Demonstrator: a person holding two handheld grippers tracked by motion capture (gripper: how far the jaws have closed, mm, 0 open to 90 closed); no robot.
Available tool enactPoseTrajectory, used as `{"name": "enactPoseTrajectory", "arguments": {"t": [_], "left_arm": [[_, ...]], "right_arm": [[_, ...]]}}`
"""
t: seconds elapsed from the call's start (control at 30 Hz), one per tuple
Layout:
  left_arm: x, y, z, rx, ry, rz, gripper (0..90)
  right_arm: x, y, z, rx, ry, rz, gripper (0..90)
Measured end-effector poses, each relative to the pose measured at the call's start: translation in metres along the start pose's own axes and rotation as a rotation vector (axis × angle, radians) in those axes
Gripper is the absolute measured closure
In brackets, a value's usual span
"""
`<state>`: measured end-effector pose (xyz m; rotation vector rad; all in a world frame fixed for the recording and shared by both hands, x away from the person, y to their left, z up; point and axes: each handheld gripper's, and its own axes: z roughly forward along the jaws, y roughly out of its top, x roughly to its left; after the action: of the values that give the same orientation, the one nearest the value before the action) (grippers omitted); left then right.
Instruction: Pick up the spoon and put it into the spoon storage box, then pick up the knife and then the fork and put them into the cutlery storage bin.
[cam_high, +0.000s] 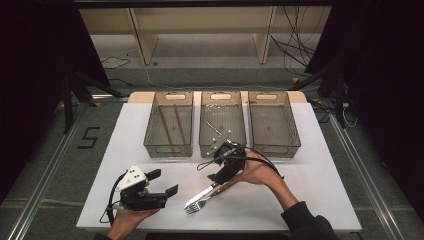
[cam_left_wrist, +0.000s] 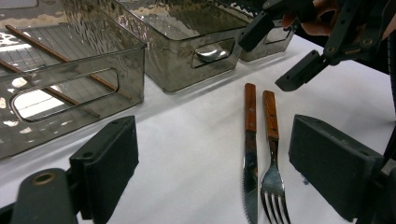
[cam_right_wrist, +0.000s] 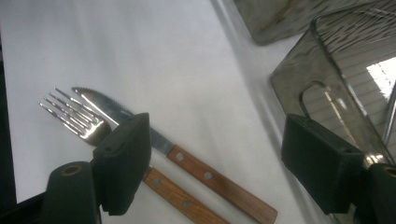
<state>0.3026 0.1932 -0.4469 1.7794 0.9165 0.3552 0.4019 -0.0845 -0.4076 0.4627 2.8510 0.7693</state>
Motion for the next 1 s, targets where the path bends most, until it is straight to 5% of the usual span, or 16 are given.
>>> {"name": "enactPoseTrajectory", "arguments": {"t": [1.0], "left_arm": [[-0.002,0.0,-0.001,-0.004,0.0,0.011,15.5]], "right_arm": [[-0.004,-0.003,0.036,0.169,0.046,-0.088,26.7]]}}
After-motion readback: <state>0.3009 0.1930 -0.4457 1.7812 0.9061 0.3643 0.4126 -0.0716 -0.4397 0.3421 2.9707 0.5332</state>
